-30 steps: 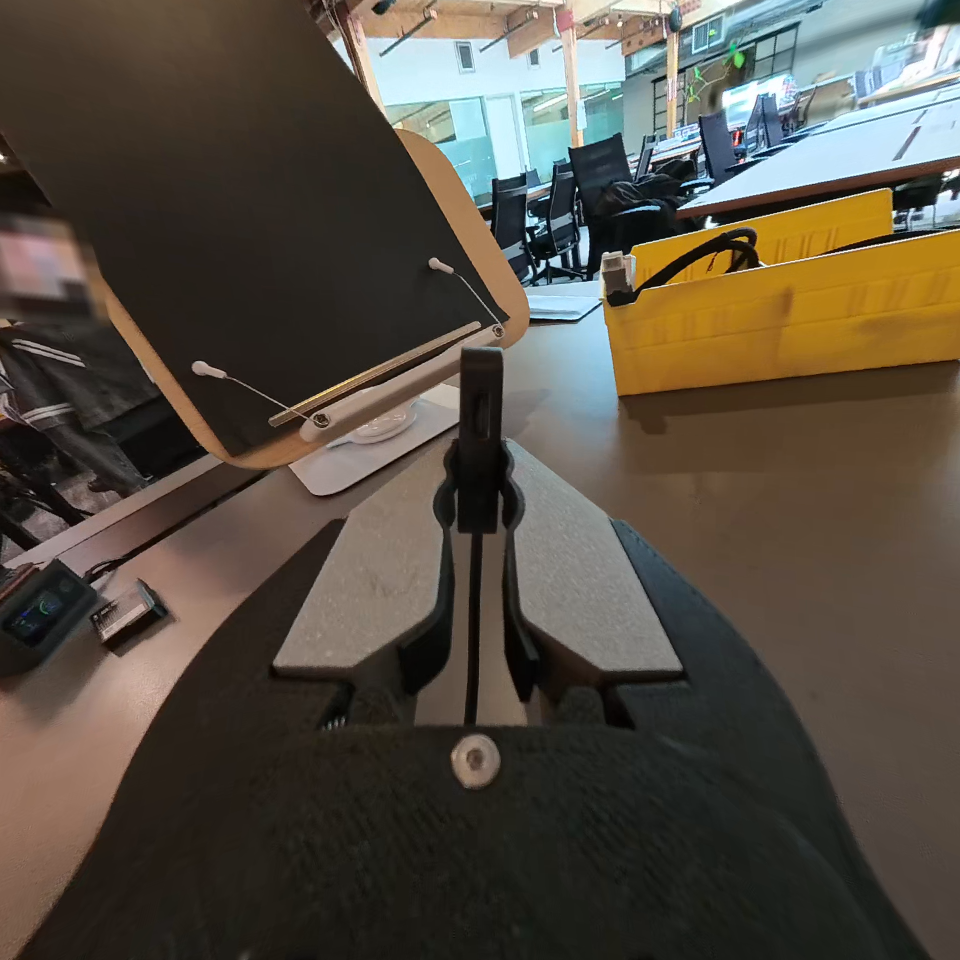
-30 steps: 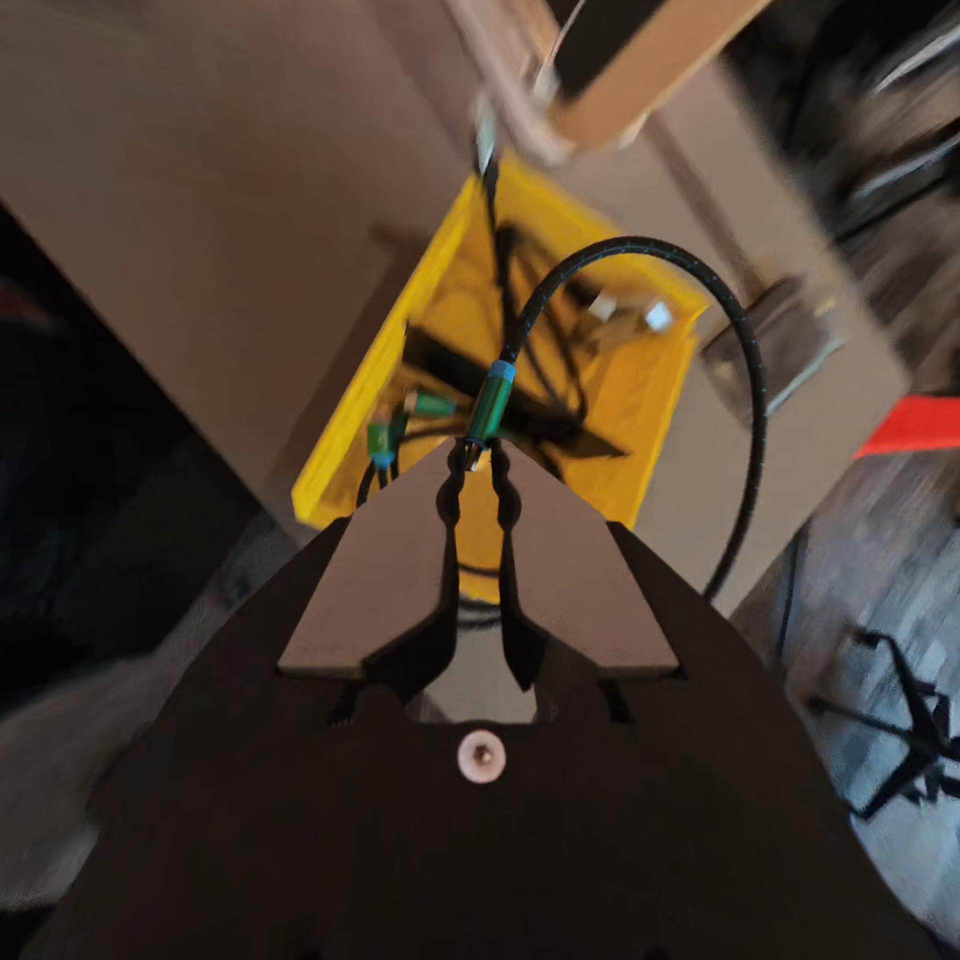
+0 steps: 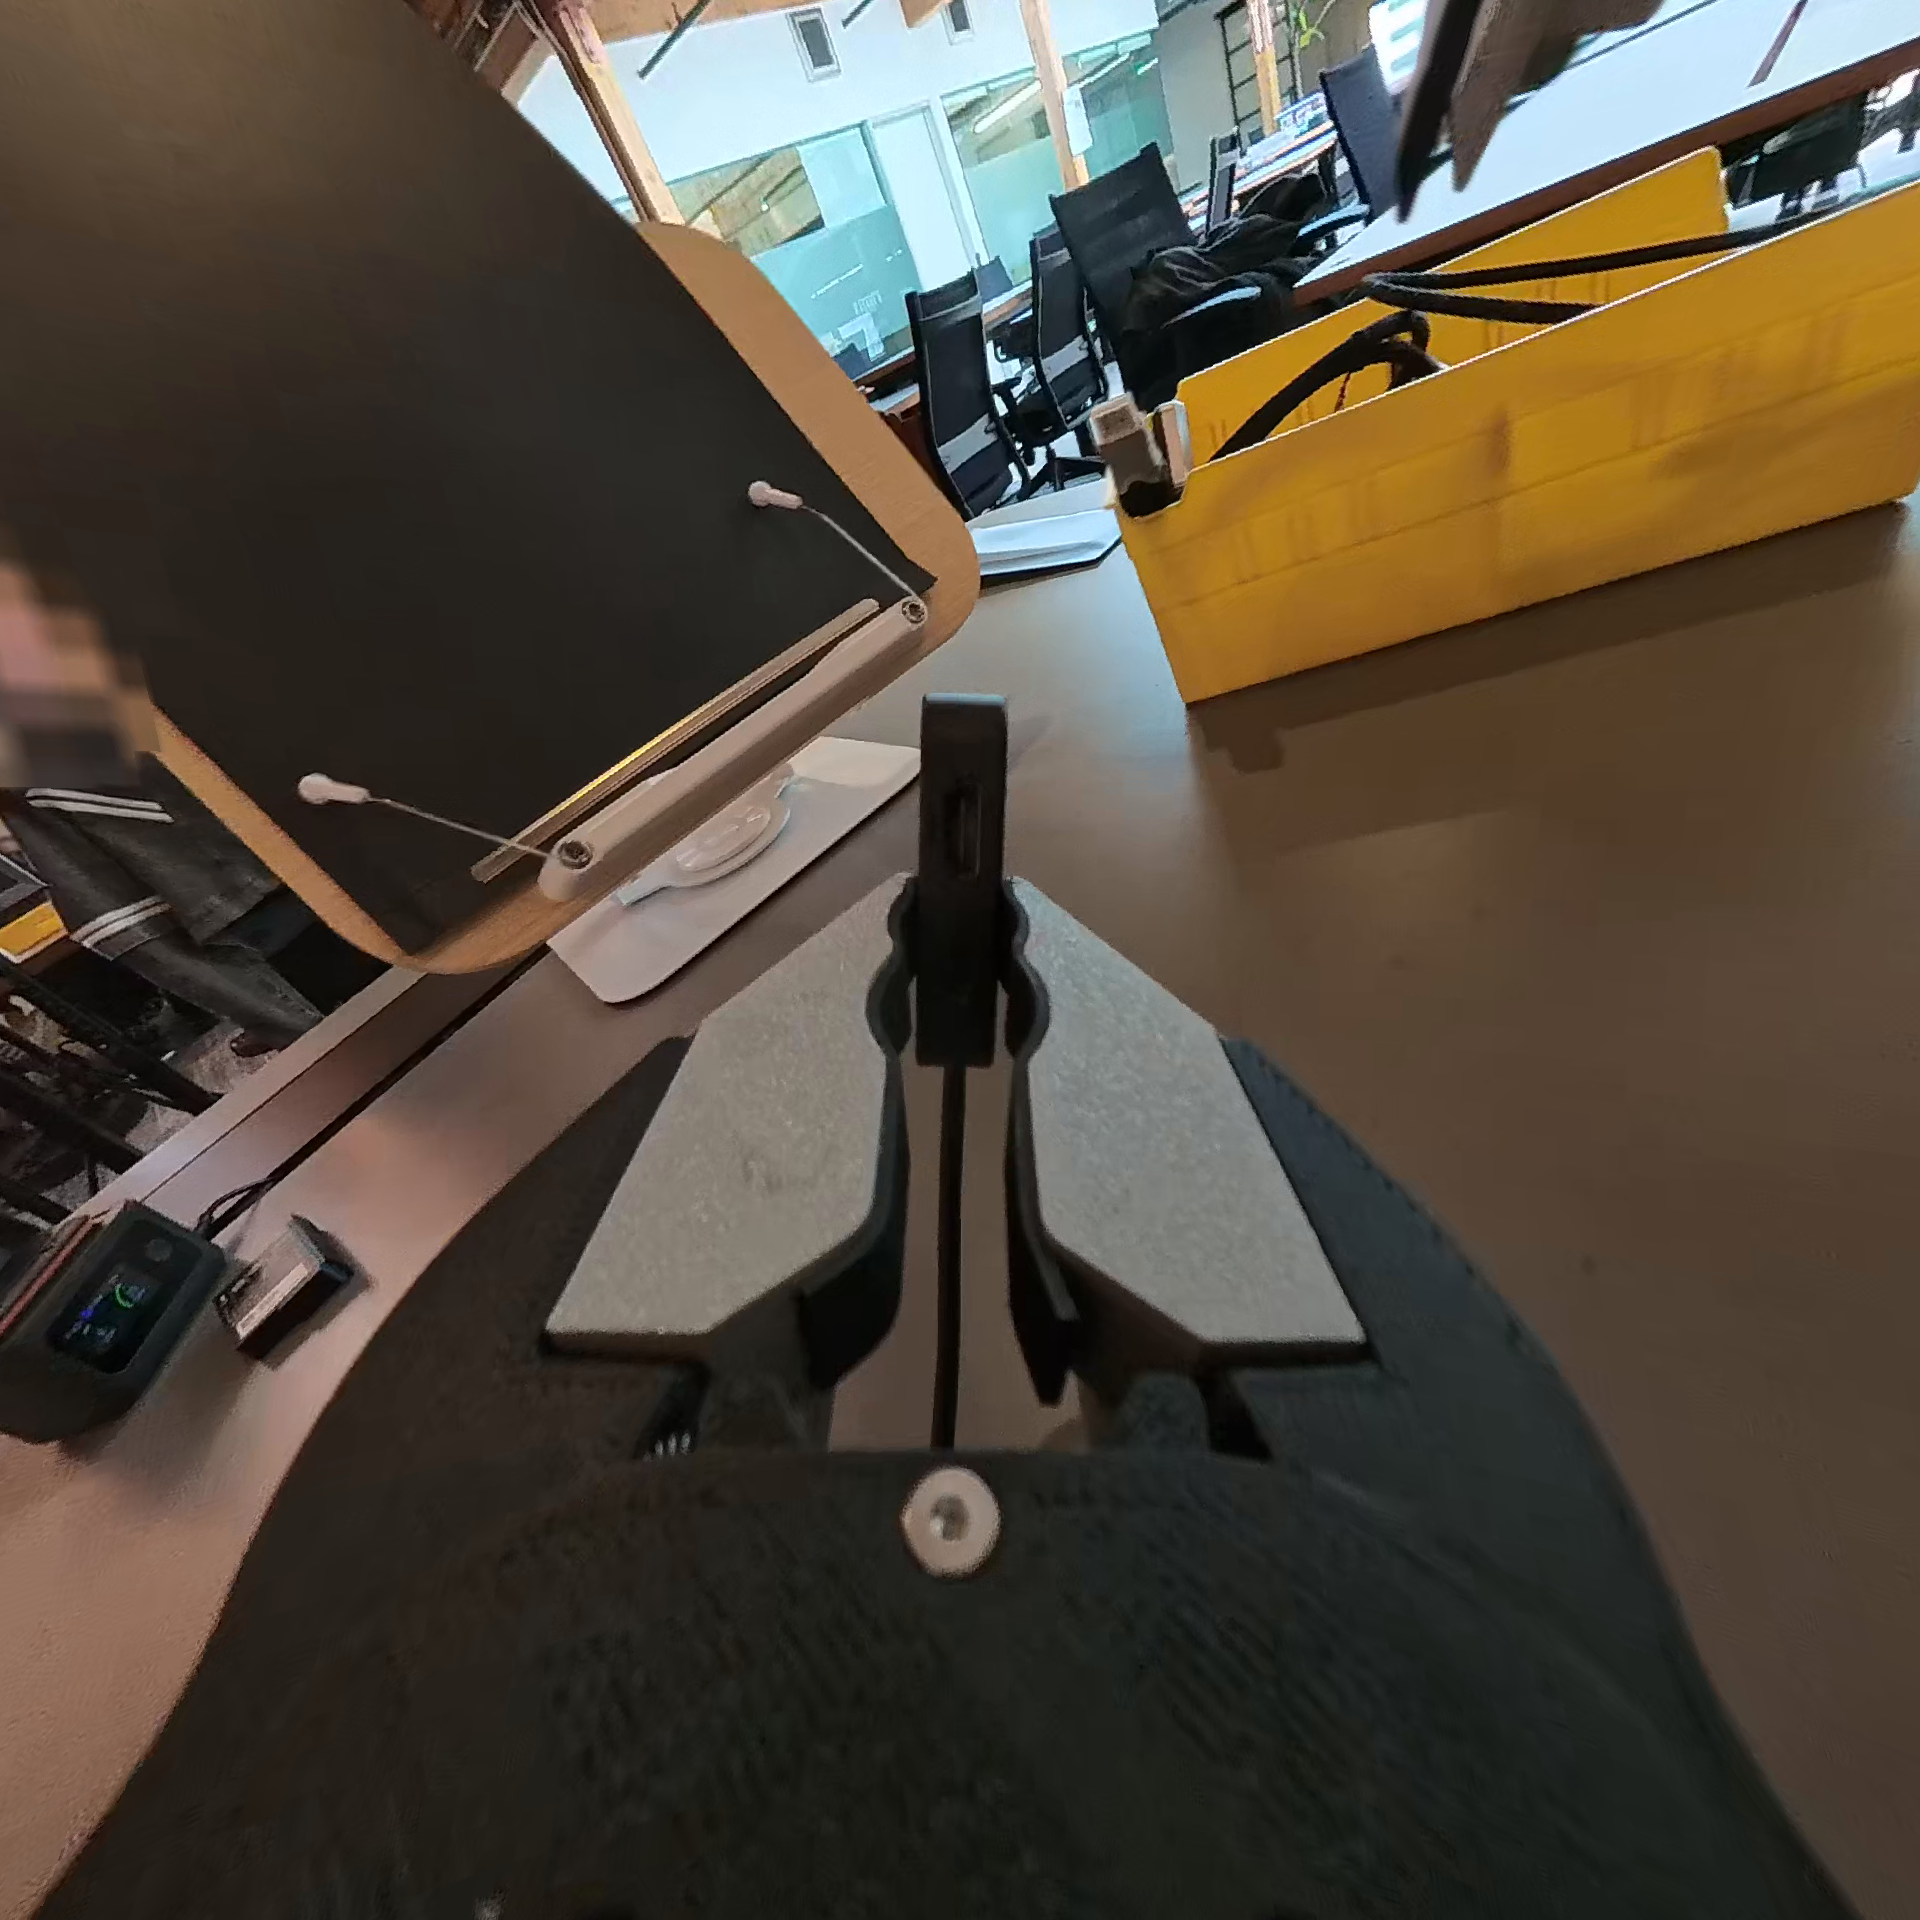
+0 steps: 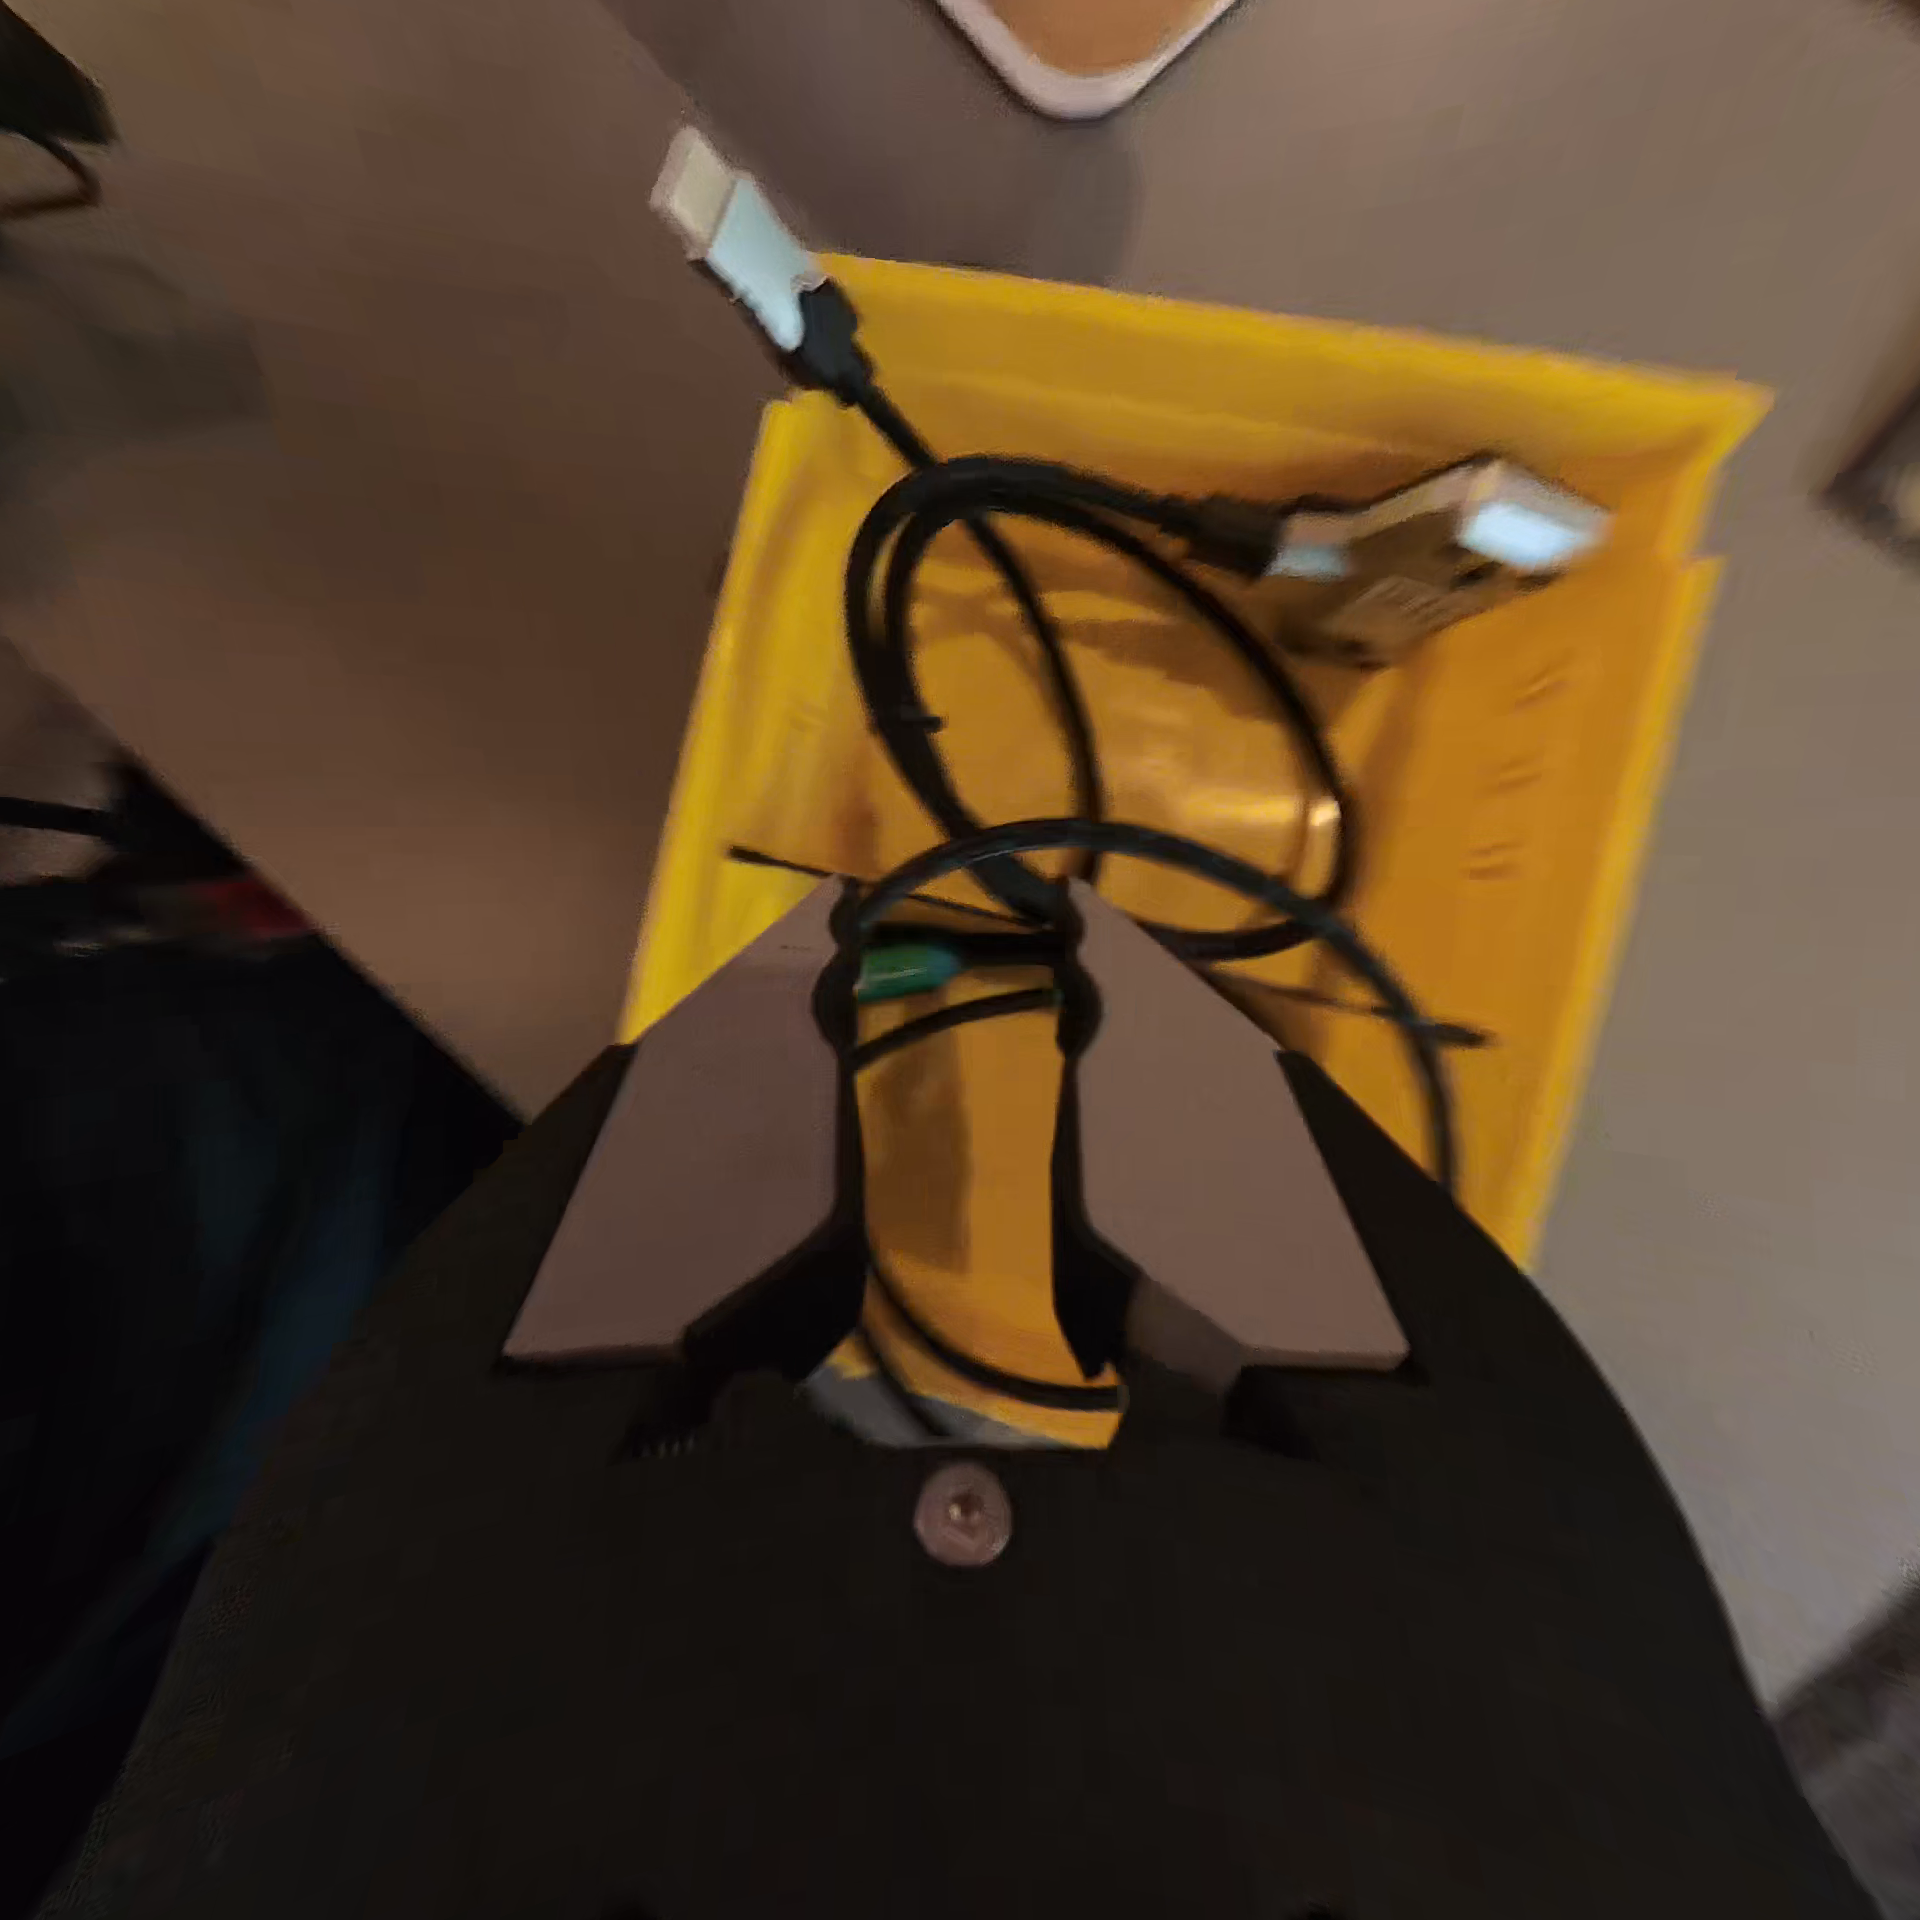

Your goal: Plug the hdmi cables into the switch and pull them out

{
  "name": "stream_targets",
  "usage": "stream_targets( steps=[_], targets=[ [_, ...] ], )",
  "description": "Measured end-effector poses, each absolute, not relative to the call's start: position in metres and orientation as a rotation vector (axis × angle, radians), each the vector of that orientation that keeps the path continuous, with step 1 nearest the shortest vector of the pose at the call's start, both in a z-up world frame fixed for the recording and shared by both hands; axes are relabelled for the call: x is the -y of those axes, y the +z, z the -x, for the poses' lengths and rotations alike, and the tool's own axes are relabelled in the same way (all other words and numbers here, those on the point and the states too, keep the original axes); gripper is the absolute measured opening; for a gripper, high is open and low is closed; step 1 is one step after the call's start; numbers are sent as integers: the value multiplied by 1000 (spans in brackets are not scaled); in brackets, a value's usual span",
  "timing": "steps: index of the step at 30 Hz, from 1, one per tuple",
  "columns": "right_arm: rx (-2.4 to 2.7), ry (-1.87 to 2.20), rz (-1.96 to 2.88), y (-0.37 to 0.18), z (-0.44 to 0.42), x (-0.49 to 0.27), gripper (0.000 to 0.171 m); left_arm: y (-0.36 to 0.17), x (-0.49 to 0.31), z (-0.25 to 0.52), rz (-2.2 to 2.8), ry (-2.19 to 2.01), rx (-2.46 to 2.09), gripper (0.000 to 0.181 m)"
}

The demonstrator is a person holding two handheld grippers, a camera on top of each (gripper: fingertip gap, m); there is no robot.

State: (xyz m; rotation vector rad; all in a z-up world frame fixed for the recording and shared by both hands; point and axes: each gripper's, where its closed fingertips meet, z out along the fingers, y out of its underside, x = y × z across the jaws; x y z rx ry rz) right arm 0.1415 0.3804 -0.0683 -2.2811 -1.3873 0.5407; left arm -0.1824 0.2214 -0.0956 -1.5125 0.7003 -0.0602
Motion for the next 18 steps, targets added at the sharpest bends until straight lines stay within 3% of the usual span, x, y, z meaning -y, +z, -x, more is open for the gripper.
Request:
stream_targets(
  steps=[5,7,8,9,14,18],
  targets=[
    [1381,544,2439,-110,-140,-326,54,-93,-221,186,1513,-81,-675,11],
    [1407,470,2487,-134,-147,-320,33,-94,-221,183,1513,-86,-686,11],
    [1458,484,2487,-142,-146,-314,9,-95,-221,182,1514,-83,-696,11],
    [1505,479,2477,-147,-147,-310,5,-96,-221,180,1516,-77,-707,11],
    [1950,151,2388,-132,-197,-280,4,-99,-220,178,1524,-72,-721,11],
    [2230,6,2617,-115,-240,-264,4,-97,-220,179,1519,-89,-708,11]
  ],
)
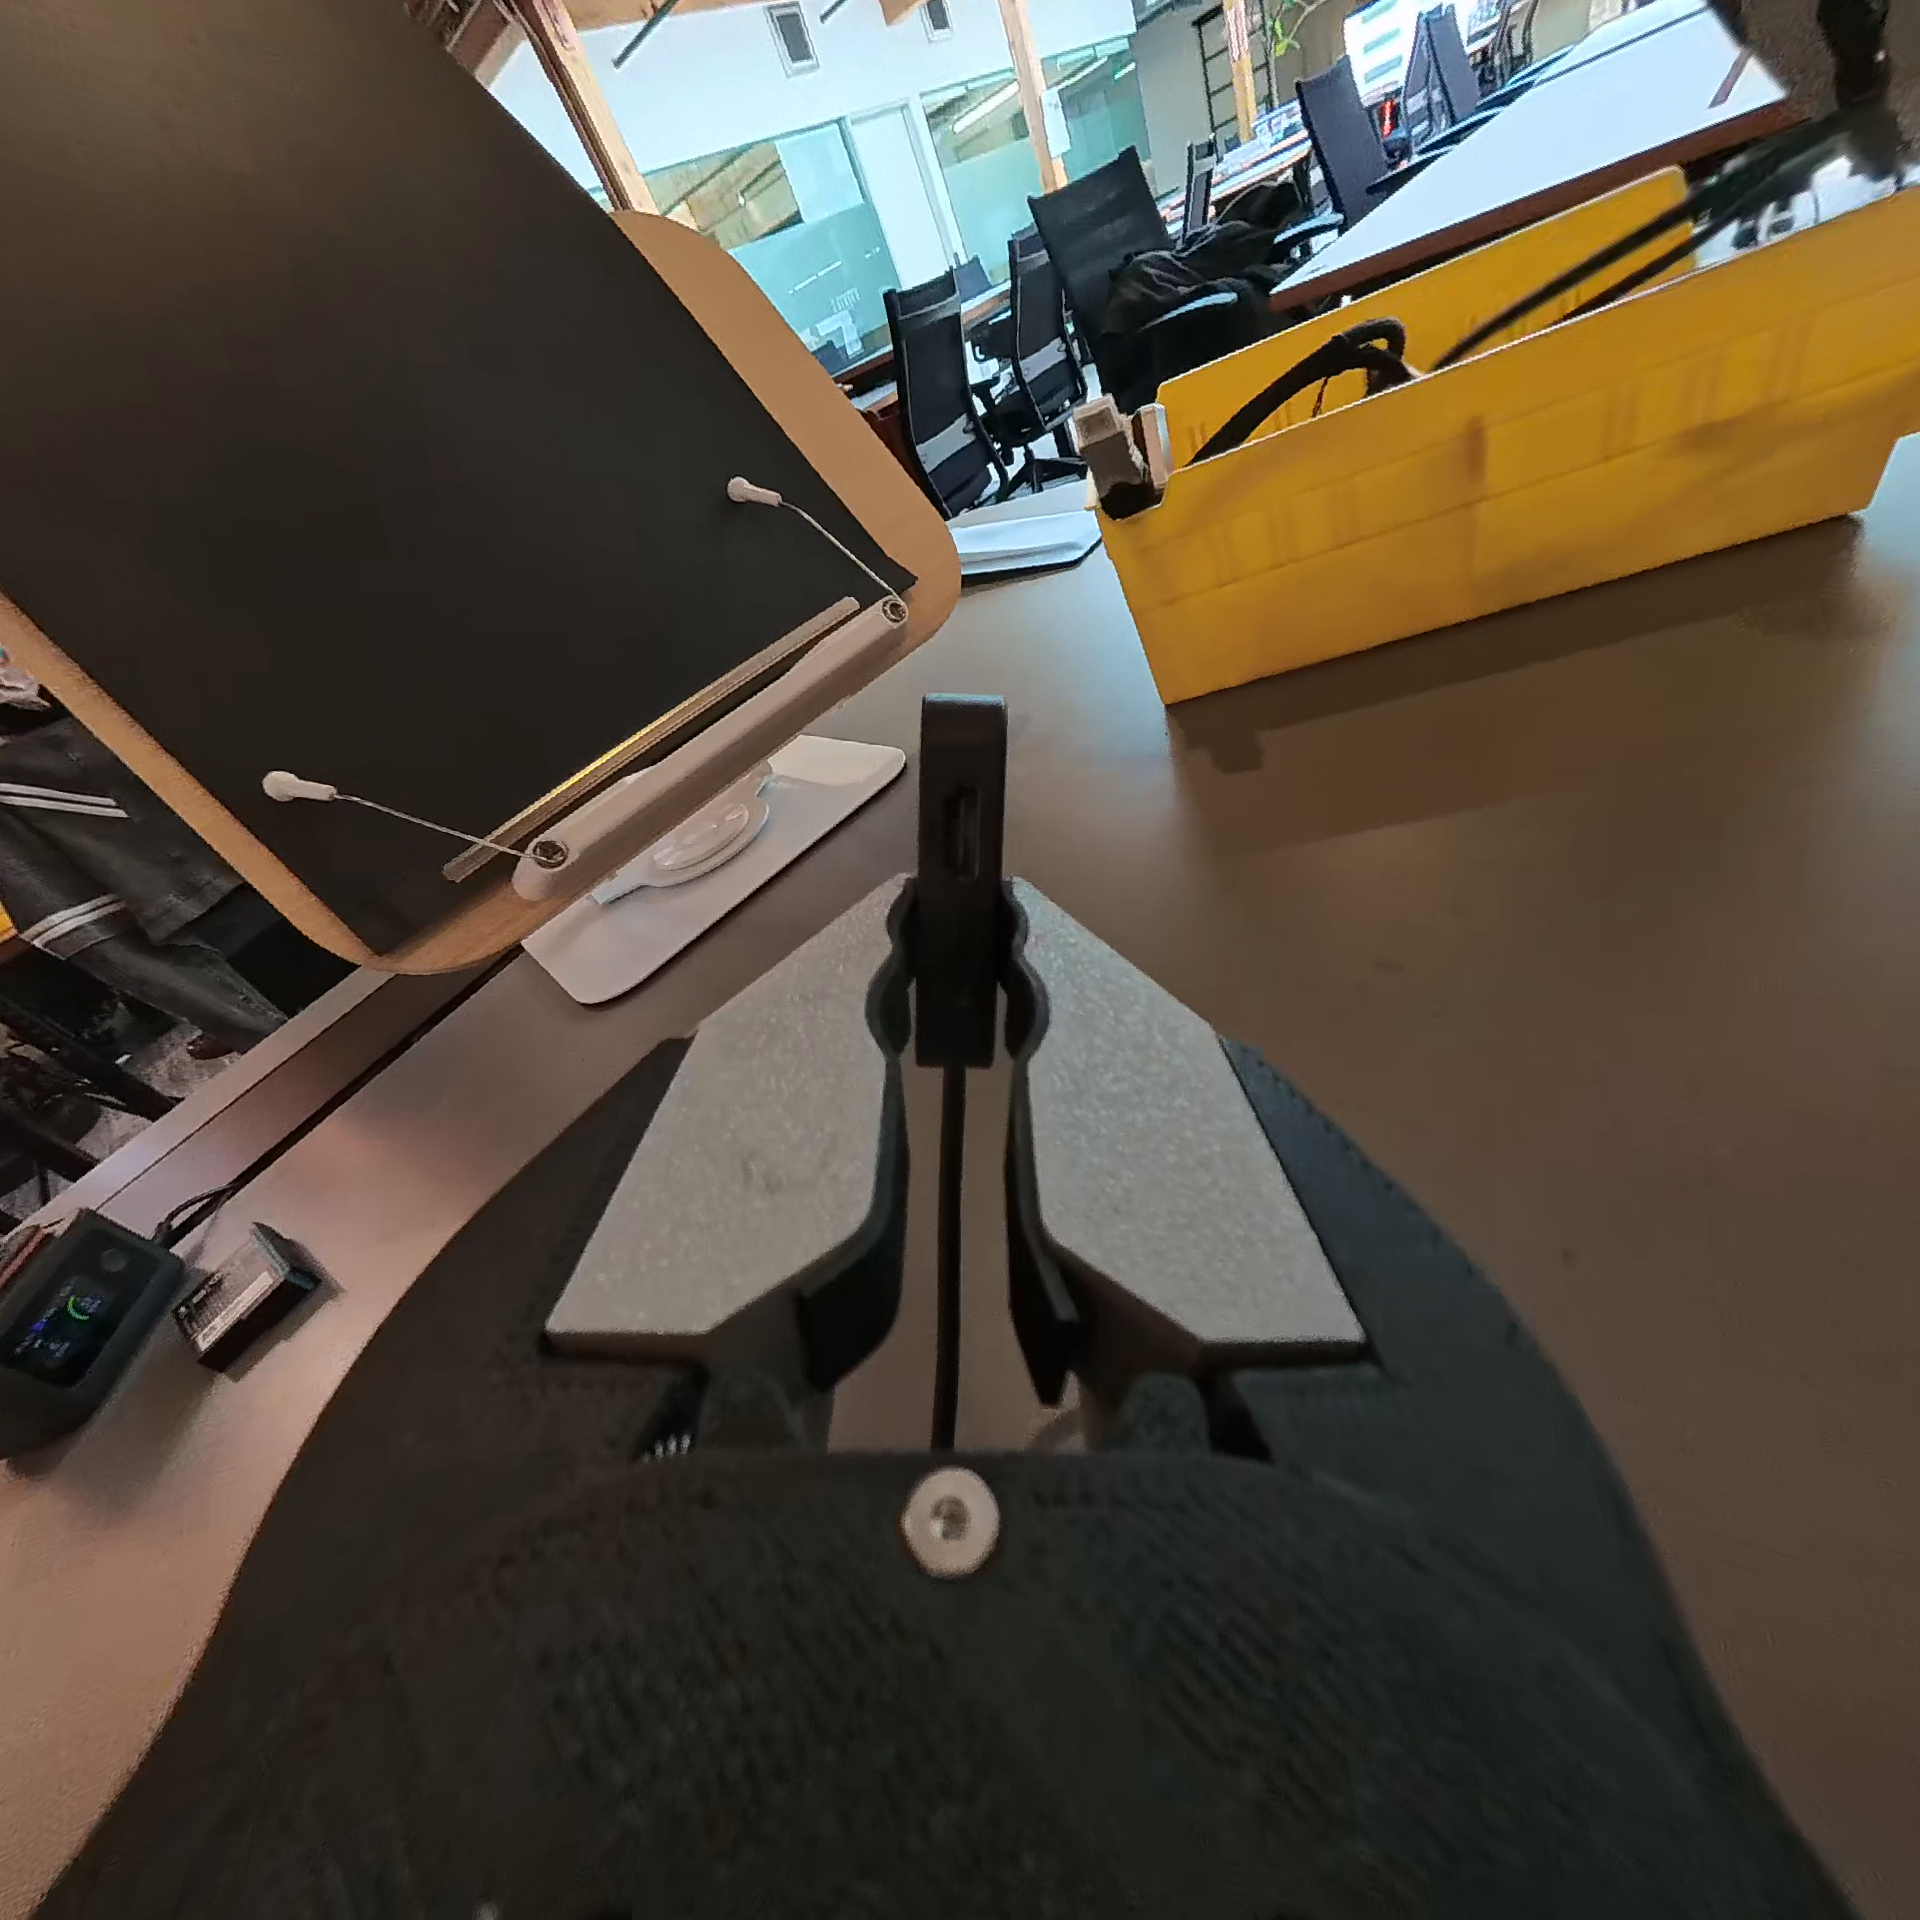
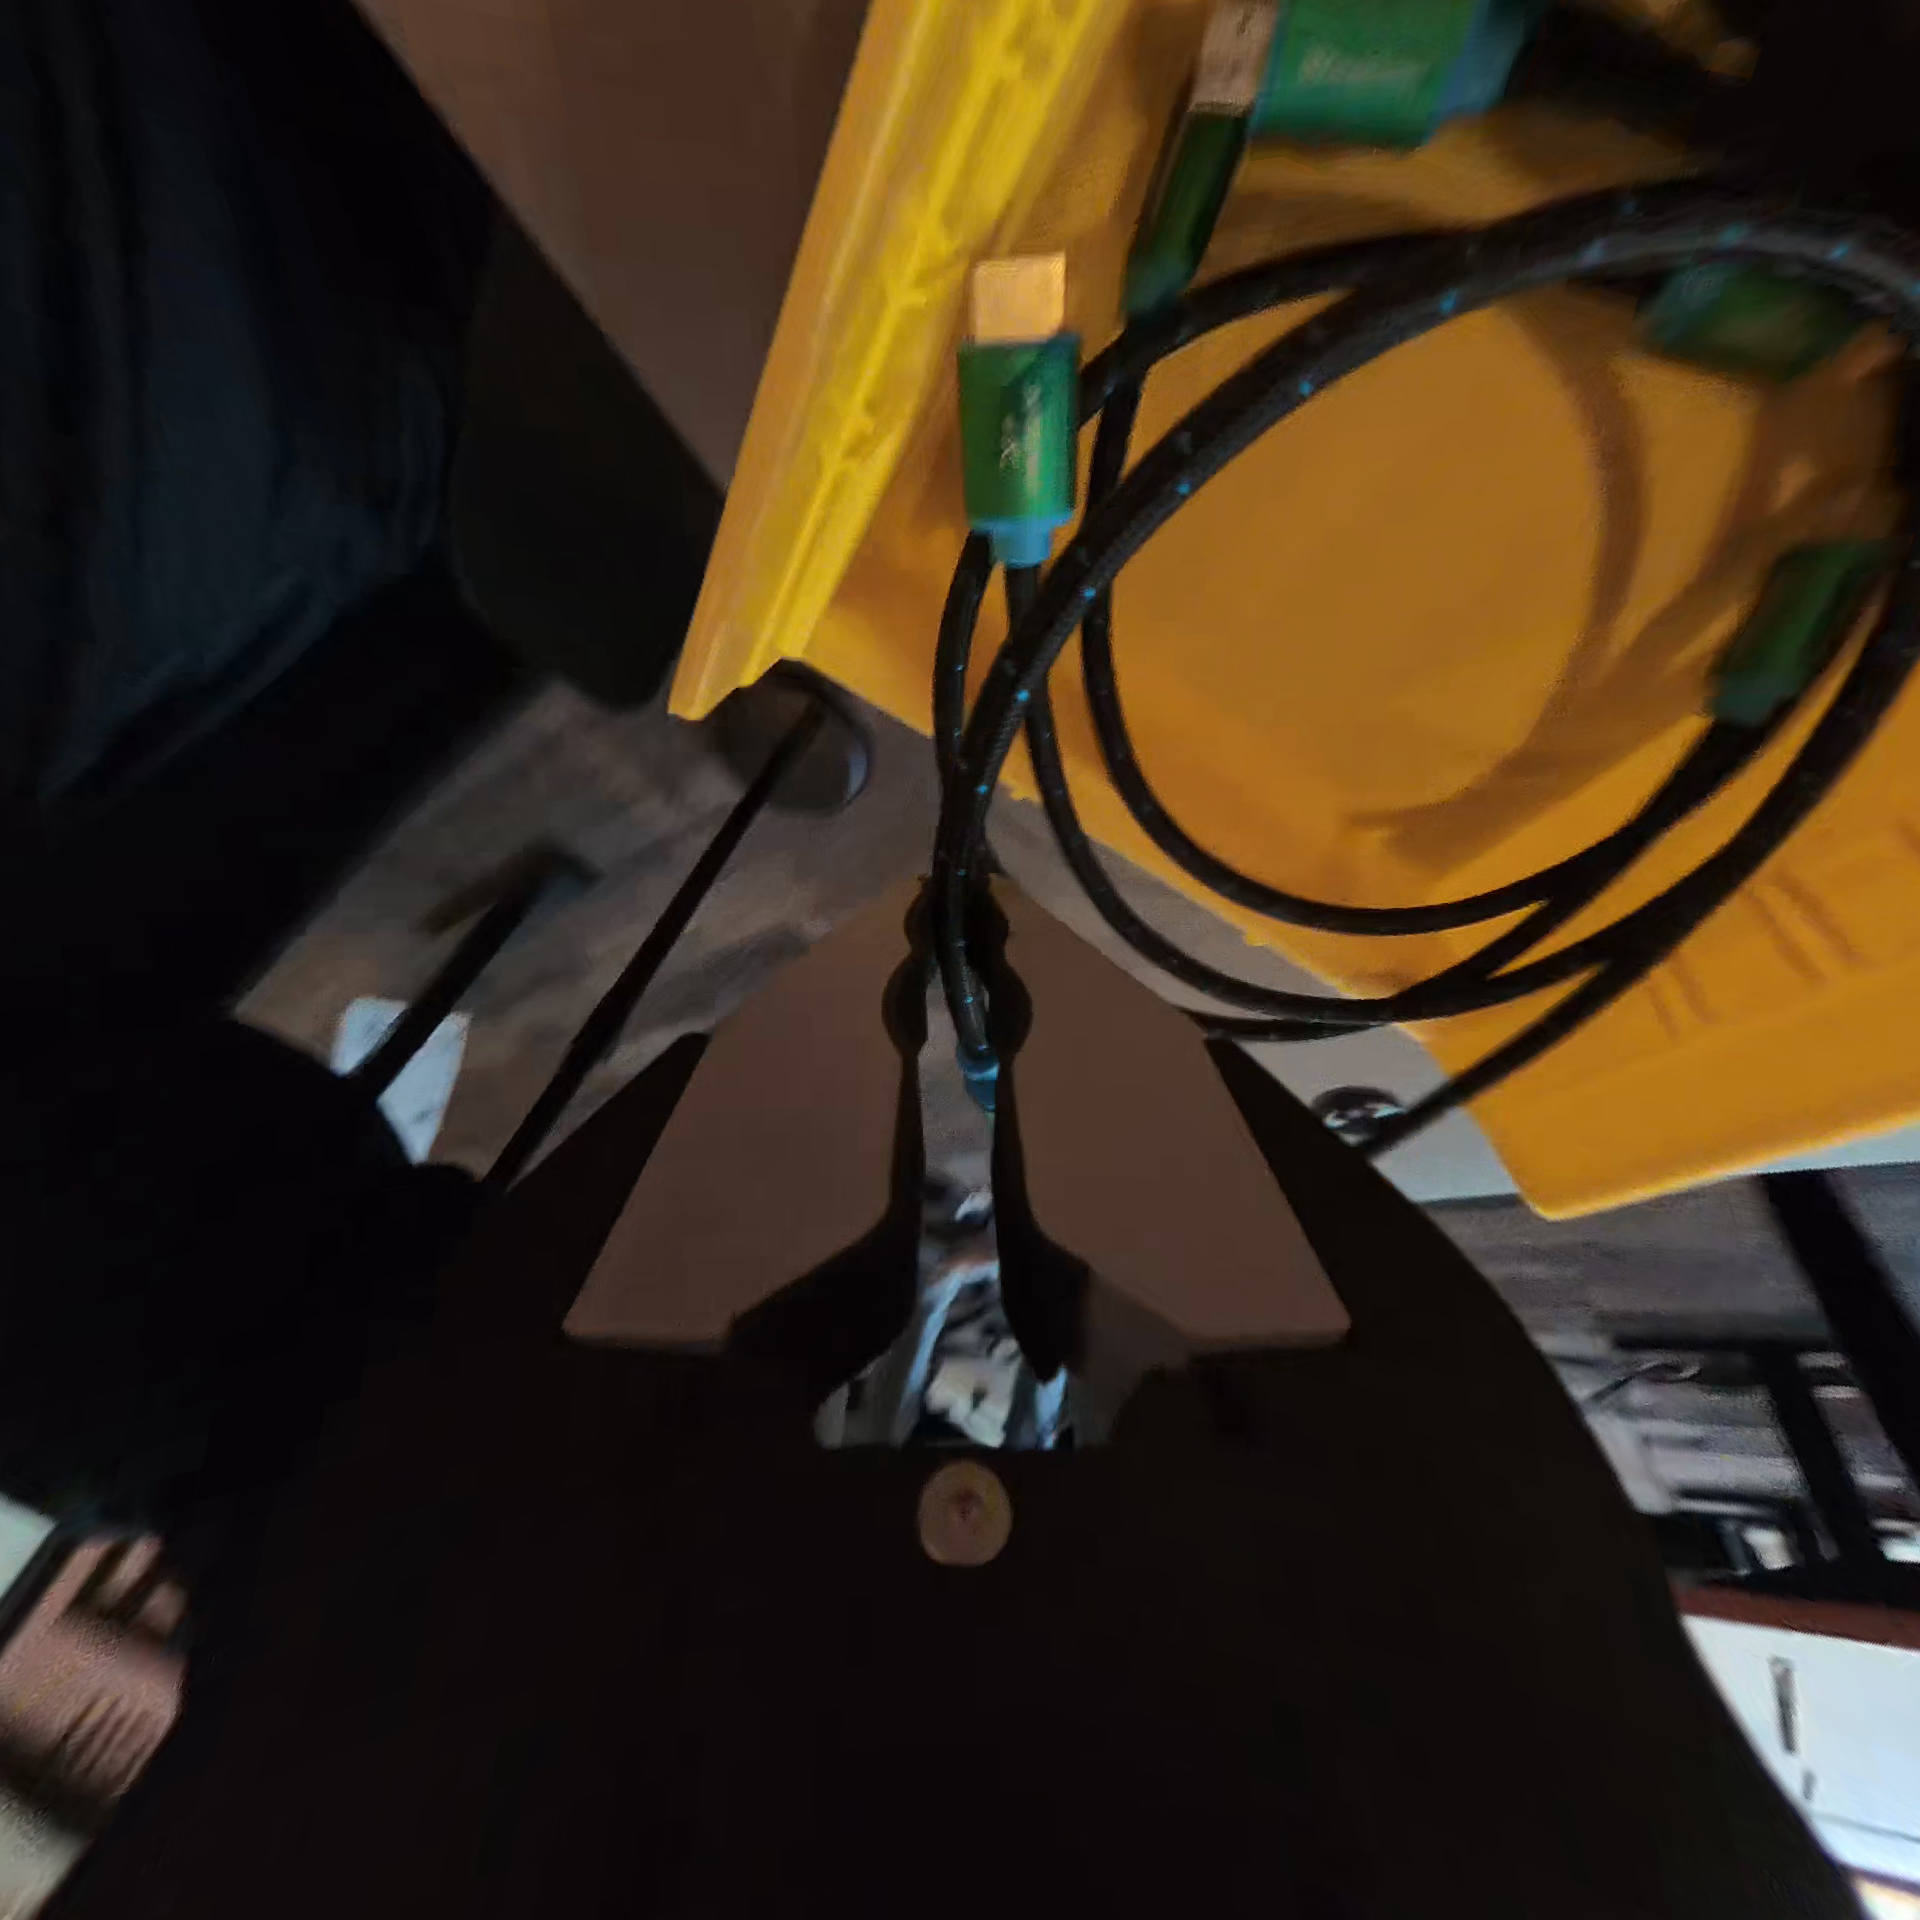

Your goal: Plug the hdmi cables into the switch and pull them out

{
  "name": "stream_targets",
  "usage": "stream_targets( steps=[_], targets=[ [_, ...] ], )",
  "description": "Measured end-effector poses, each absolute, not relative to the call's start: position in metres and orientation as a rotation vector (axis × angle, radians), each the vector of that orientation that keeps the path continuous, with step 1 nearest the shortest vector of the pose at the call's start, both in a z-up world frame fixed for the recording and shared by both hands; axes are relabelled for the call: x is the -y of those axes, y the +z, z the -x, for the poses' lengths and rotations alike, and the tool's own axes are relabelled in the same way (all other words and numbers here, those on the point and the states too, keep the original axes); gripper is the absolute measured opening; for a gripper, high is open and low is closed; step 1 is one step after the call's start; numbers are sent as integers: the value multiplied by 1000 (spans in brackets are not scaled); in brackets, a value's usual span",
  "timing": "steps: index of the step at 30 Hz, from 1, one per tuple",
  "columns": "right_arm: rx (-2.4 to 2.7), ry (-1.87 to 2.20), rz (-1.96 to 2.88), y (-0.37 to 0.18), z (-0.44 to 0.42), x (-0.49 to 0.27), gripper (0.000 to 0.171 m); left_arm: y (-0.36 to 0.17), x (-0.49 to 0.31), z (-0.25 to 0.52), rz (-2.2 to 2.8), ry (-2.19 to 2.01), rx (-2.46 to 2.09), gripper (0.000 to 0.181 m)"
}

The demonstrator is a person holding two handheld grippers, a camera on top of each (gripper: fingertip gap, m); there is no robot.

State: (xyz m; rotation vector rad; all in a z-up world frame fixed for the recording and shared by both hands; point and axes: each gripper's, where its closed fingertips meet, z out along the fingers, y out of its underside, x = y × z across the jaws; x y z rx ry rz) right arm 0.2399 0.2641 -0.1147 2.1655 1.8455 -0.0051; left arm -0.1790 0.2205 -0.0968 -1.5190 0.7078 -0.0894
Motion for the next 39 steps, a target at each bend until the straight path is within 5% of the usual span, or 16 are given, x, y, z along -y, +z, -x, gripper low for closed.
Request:
stream_targets(
  steps=[8,14,19,25,28,33,39],
  targets=[
    [-1579,23,-2058,-155,-225,-278,4,-98,-215,171,1495,-107,-759,11],
    [-1811,-97,-2383,-93,-194,-301,7,-86,-193,140,1350,-220,-895,12],
    [-2321,-643,-2428,-42,-65,-263,40,-78,-178,123,1276,-327,-946,11],
    [-2939,-1071,-2047,-66,75,-177,53,-67,-156,101,1210,-536,-960,11],
    [-3069,-1079,-1874,-81,99,-161,13,-67,-155,95,1241,-575,-951,11],
    [-3164,-927,-1871,-66,92,-171,11,-59,-164,106,1259,-599,-849,14],
    [-3169,-672,-2456,44,13,-266,11,-64,-183,139,1308,-511,-705,0]
  ],
)
